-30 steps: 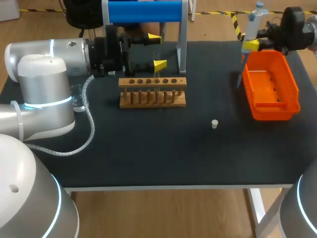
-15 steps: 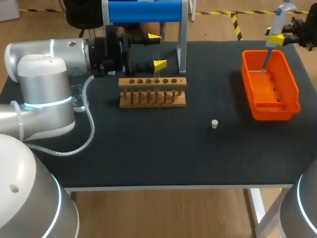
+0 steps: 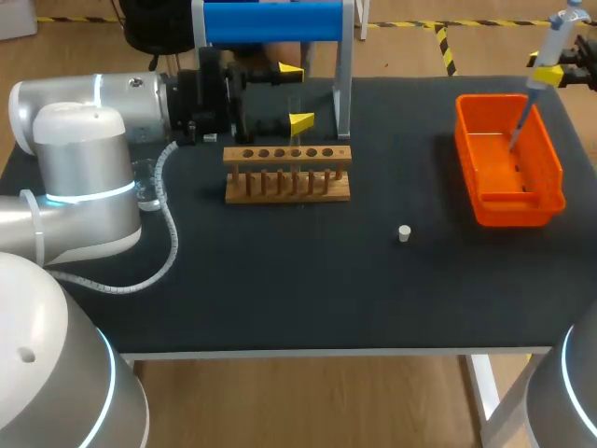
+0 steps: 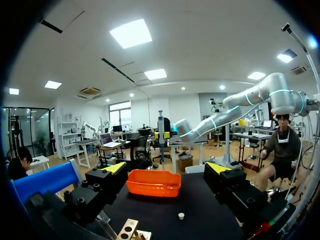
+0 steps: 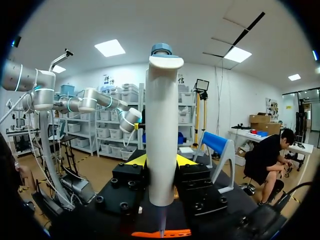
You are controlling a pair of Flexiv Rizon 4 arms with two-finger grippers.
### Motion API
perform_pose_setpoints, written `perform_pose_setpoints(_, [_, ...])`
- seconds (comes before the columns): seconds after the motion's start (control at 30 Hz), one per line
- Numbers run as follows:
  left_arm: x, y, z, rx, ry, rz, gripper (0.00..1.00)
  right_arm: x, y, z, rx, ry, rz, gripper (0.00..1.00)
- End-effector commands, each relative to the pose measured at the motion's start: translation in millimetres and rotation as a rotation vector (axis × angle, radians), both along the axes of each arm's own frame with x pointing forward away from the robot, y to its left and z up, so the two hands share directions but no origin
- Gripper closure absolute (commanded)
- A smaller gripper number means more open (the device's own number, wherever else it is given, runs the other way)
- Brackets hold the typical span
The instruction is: Invert the test tube, pick up the pipette, mount the tip to pipette, aspirate from beaker and dispense into the tube, eject the tip, return the pipette, and cap with the stopper.
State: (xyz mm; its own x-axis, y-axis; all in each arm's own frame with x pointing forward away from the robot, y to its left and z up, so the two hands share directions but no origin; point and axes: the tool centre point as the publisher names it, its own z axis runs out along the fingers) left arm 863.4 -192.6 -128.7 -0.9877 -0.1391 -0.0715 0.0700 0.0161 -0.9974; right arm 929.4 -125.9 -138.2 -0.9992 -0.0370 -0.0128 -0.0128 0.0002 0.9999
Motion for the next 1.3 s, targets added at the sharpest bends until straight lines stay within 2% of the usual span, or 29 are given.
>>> perform_pose_setpoints(0.03, [0.2,0,-0.6,-0.002,-0.001,0.000,0.00,6.2,-7,-3,0.003,0.001,0.022,1.00])
perform_pose_setpoints(1.3, [0.2,0,-0.6,-0.002,-0.001,0.000,0.00,4.2,-23,-6,-0.014,-0.009,0.049,1.00])
